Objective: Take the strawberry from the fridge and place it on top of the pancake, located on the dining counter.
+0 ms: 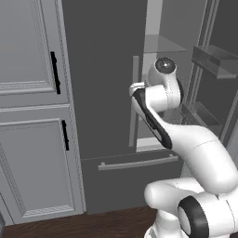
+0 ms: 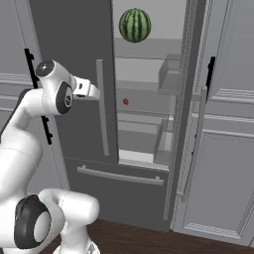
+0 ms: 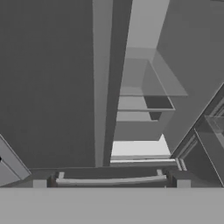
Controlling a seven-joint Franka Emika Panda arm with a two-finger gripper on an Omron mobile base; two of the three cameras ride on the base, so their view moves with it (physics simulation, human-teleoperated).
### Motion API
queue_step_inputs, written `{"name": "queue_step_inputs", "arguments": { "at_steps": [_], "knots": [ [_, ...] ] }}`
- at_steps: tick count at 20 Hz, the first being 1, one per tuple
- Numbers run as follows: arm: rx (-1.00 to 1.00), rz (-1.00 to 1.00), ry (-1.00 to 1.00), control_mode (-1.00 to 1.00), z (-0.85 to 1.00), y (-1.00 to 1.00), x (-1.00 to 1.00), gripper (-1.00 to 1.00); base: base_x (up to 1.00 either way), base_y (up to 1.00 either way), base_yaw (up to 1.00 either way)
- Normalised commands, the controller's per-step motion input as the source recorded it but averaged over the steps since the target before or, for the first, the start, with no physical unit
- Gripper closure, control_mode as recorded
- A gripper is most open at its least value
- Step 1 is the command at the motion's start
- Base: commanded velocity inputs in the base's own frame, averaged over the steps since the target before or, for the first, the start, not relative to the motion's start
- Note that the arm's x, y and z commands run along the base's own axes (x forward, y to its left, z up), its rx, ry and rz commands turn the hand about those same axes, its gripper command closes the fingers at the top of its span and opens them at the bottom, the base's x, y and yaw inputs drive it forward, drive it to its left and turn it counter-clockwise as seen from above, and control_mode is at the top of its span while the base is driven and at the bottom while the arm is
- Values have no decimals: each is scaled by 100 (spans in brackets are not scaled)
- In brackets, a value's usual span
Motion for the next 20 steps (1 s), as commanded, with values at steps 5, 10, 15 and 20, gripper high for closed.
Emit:
{"name": "queue_step_inputs", "arguments": {
  "at_steps": [5,10,15,20],
  "knots": [
    [1,6,0,-100,-10,0,44,-100,0,0,0],
    [0,4,0,-100,-18,0,41,-100,0,0,0],
    [0,4,0,-100,-24,0,52,-100,0,0,0],
    [0,1,0,-100,-24,0,53,-100,0,0,0]
  ]
}}
